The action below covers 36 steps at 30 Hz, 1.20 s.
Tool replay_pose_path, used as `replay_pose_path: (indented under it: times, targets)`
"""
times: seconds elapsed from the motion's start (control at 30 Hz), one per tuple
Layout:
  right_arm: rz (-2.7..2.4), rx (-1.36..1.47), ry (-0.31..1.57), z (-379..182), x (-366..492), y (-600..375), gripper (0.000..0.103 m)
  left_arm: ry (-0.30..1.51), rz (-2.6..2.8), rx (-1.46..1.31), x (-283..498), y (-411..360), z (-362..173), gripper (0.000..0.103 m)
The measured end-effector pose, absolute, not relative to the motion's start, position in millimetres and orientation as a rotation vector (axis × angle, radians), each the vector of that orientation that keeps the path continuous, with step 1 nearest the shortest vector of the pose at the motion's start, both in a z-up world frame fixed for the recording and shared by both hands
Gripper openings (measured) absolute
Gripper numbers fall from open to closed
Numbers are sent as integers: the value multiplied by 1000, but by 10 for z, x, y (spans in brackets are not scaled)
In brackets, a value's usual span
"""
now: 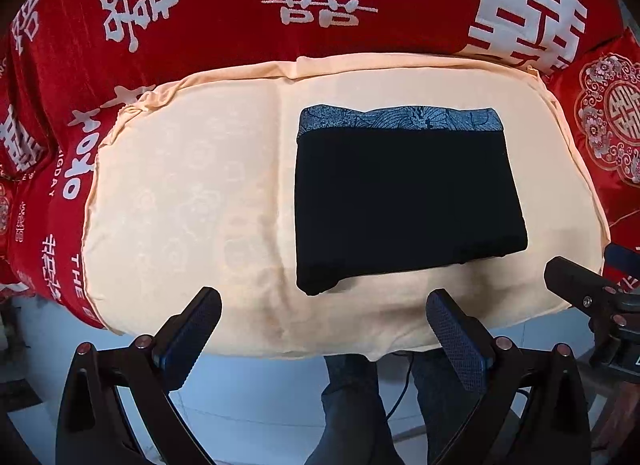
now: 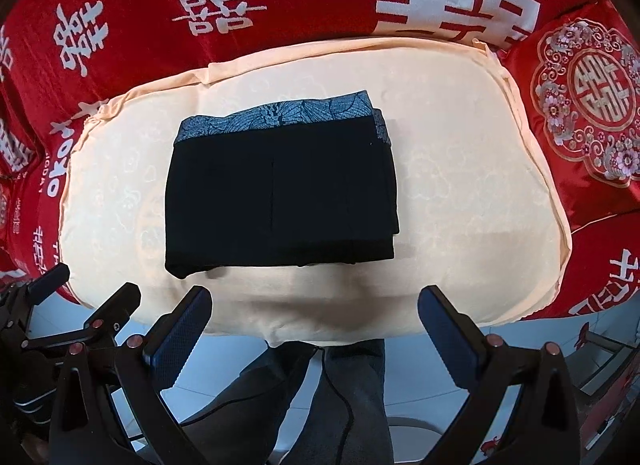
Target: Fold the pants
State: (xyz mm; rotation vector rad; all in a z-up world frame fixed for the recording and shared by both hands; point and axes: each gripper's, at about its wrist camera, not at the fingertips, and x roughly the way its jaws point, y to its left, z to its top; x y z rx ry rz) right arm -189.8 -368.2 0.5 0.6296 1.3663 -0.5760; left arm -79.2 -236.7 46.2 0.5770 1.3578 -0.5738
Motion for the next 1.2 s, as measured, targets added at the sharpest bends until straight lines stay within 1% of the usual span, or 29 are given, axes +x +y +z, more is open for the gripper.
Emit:
replay_pose_path:
  times: [1.2]
  targets:
    - [-576, 613, 1361, 61, -1852, -3727, 103, 1341, -595, 586, -796, -2424, 515, 103]
